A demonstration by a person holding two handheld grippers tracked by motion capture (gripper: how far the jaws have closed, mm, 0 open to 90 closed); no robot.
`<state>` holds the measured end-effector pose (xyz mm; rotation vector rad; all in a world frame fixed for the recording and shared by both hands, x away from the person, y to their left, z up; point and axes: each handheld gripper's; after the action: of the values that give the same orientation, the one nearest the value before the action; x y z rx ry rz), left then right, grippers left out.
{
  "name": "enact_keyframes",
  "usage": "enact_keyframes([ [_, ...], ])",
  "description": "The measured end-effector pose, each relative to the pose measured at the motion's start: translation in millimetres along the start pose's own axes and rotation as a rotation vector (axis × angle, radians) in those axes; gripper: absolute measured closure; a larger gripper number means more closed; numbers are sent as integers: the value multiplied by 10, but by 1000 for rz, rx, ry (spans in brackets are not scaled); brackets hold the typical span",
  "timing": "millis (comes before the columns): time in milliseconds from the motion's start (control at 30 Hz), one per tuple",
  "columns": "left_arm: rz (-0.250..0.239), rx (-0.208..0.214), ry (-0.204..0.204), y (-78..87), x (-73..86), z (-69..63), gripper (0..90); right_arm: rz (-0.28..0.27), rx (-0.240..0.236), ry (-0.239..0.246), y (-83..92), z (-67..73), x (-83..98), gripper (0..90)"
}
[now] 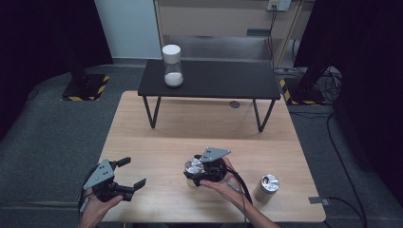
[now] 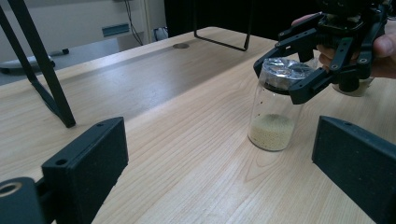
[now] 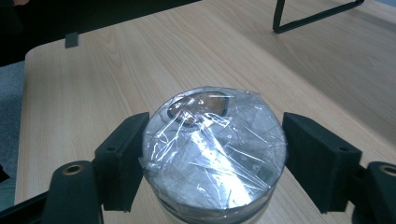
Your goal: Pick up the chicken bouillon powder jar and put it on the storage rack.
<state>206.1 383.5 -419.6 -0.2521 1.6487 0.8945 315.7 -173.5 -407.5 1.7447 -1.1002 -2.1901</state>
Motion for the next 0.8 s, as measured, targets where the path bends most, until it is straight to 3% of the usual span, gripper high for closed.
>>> enact_keyframes([
  [133,0,-1,0,-1,0,0,25,-13,2,25,-9,19,30,344],
  [800,0,2,1,-1,1,4,25,-6,8,64,19,48,-54,356],
])
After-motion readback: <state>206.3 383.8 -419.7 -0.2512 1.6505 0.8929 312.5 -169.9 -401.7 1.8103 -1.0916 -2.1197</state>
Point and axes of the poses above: each handheld gripper's, and its own axes: y roughly backward along the jaws, x roughly out of its underside, z roughly to its left, and after that the axes turned 7 degrees about z, right-handed
